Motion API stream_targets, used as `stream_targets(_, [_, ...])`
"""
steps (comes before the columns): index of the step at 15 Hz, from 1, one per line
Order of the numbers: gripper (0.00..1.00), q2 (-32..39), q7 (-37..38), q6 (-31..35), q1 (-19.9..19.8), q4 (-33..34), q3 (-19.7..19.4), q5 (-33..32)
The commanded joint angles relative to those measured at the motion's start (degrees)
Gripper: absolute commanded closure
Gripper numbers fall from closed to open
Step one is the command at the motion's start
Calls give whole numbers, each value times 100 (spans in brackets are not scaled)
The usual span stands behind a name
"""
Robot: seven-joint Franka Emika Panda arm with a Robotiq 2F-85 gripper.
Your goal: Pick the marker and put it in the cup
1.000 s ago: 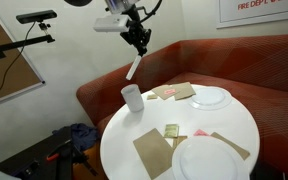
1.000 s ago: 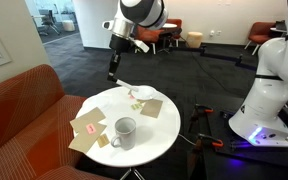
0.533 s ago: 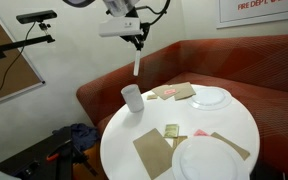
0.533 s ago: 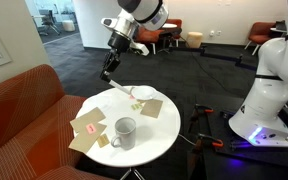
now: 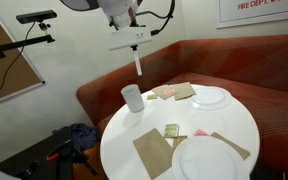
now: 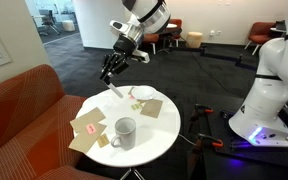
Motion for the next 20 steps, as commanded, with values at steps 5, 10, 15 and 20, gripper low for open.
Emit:
stream_targets(5, [95, -137, -1995, -1628, -162, -575, -391, 501])
stream_targets(10, [78, 0, -2031, -1863, -107, -515, -470, 355])
stream_targets(15, [95, 22, -2121, -1977, -122, -488, -476, 371])
stream_targets(20, [95, 131, -2831, -2661, -211, -366, -514, 495])
